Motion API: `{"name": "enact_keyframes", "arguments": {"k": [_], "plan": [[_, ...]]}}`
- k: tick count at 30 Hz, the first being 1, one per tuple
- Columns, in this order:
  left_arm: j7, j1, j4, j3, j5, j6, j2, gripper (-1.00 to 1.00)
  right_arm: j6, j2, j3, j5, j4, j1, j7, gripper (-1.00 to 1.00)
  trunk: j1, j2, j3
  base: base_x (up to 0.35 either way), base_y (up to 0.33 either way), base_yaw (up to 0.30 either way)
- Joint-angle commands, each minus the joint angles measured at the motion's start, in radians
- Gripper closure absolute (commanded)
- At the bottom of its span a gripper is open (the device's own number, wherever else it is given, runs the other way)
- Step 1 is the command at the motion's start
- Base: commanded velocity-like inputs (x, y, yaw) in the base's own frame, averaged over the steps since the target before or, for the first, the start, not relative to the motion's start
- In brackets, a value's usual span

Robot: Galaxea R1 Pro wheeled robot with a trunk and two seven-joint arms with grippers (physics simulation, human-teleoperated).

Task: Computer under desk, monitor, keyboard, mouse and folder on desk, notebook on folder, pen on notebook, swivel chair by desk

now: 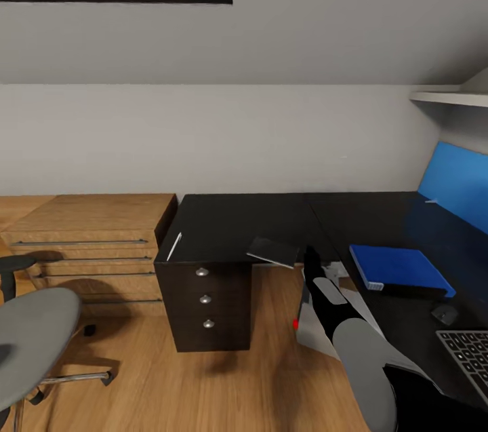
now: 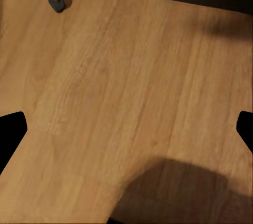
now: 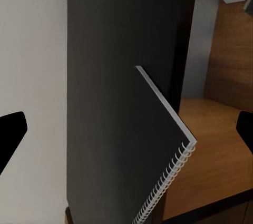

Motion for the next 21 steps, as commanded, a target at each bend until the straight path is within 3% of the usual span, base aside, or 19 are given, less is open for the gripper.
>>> {"name": "enact_keyframes", "arguments": {"k": [1, 5, 7, 11, 12, 16, 21], "plan": [[0.008, -0.001, -0.028, -0.008, 0.004, 0.021, 0.001, -1.00, -0.004, 0.000, 0.000, -0.010, -0.001, 0.000, 0.000, -1.00, 0.004, -0.008, -0.004, 0.000, 0.000, 0.000], [0.009, -0.001, -0.138, -0.006, 0.004, 0.111, 0.005, -1.00, -0.004, -0.001, 0.000, -0.010, -0.001, 0.000, 0.000, -1.00, 0.019, -0.036, -0.017, 0.000, 0.000, 0.000], [0.010, -0.001, -0.300, 0.002, 0.012, 0.276, 0.015, -1.00, -0.004, -0.002, -0.001, -0.010, -0.001, 0.000, 0.000, -1.00, 0.027, -0.050, -0.023, 0.000, 0.000, 0.000], [0.010, -0.001, -0.457, 0.034, 0.042, 0.448, 0.028, -1.00, -0.004, -0.002, -0.001, -0.010, -0.001, 0.000, -0.001, -1.00, 0.042, -0.078, -0.036, 0.000, 0.000, 0.000], [0.010, -0.001, -0.570, 0.061, 0.087, 0.590, 0.043, -1.00, -0.002, -0.002, -0.001, -0.010, -0.001, 0.000, -0.001, -1.00, 0.046, -0.085, -0.039, 0.000, 0.000, 0.000], [0.010, -0.001, -0.635, 0.076, 0.138, 0.673, 0.058, -1.00, 0.014, -0.003, -0.001, -0.009, -0.001, 0.000, -0.002, -1.00, 0.061, -0.113, -0.051, 0.000, 0.000, 0.000], [0.008, -0.001, -0.609, 0.079, 0.152, 0.691, 0.063, -1.00, 0.031, -0.003, 0.000, -0.009, -0.001, 0.000, -0.001, -1.00, 0.081, -0.148, -0.067, 0.000, 0.000, 0.000]]}}
